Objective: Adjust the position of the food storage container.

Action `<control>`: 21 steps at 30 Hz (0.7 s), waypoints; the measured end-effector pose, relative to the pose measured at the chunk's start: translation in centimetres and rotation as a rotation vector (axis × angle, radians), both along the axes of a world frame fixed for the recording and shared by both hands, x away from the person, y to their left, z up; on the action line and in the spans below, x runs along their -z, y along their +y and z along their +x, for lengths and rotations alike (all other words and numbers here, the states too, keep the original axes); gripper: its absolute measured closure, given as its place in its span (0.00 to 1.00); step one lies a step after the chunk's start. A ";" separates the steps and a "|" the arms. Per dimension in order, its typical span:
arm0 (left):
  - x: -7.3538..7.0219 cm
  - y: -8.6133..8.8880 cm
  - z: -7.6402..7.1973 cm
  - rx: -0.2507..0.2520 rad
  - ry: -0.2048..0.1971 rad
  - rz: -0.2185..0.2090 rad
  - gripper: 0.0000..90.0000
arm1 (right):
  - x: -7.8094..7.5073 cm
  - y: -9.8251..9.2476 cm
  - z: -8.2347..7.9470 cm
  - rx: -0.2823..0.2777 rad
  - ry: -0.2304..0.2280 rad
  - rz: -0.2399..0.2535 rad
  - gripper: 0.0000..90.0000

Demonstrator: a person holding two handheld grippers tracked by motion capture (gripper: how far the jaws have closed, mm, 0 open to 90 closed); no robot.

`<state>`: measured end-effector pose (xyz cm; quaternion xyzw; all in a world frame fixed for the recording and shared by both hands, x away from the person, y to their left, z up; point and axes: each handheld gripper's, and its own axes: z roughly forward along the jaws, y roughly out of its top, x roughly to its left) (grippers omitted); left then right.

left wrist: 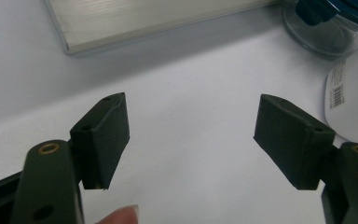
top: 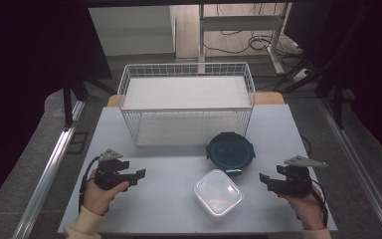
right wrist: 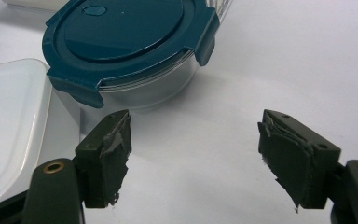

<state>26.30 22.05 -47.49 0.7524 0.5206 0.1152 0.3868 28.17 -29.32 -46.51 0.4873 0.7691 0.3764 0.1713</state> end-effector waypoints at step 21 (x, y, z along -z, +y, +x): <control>-1.0 -5.1 1.1 0.119 0.008 0.027 0.33 | -0.4 -0.5 -0.1 -0.005 0.019 0.021 0.27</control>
